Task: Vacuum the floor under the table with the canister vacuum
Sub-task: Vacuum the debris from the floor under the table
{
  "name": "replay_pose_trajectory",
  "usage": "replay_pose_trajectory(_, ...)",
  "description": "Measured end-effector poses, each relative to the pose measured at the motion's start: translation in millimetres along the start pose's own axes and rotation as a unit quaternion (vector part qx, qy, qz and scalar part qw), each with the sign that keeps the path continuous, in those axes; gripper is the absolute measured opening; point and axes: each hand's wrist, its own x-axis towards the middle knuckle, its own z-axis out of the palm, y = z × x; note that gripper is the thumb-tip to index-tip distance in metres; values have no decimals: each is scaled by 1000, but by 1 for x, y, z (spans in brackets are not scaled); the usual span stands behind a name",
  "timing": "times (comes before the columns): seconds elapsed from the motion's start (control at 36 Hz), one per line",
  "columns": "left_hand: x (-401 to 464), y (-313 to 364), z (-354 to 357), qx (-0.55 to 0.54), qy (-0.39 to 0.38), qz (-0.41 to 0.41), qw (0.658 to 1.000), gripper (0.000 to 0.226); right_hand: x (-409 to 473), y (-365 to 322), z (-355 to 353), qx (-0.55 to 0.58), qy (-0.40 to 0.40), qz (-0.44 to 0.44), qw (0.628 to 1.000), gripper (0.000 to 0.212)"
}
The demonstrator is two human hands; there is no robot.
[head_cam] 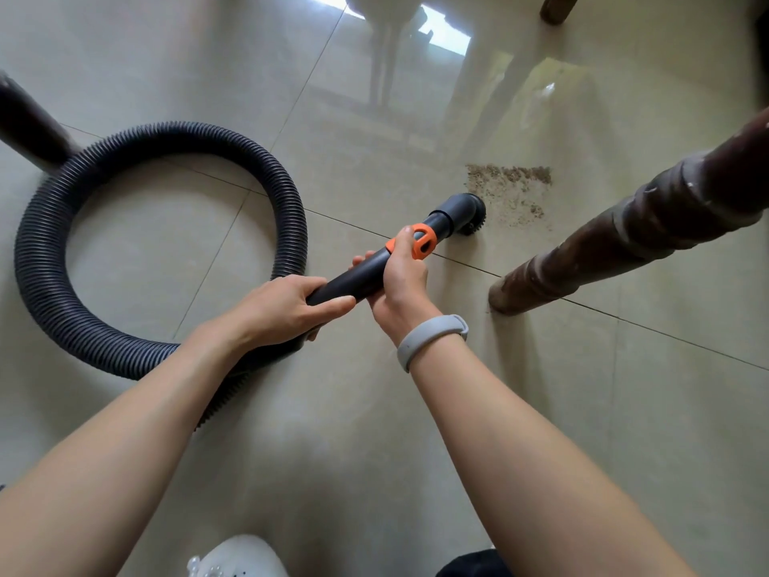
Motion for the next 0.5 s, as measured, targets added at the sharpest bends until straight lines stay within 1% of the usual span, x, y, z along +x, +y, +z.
replay_pose_trajectory(0.11,9,6,0,6,9,6,1000,44,6,-12,1,-5,-4,0,1000,34)
replay_pose_trajectory(0.22,20,12,-1,2,12,8,1000,55,14,-24,4,-24,-10,-4,1000,33)
replay_pose_trajectory(0.36,35,17,-2,4,21,15,1000,54,27,-38,10,-43,-19,-12,999,35)
replay_pose_trajectory(0.5,50,22,-7,-16,24,22,999,60,41,-53,18,-64,-17,-18,998,37)
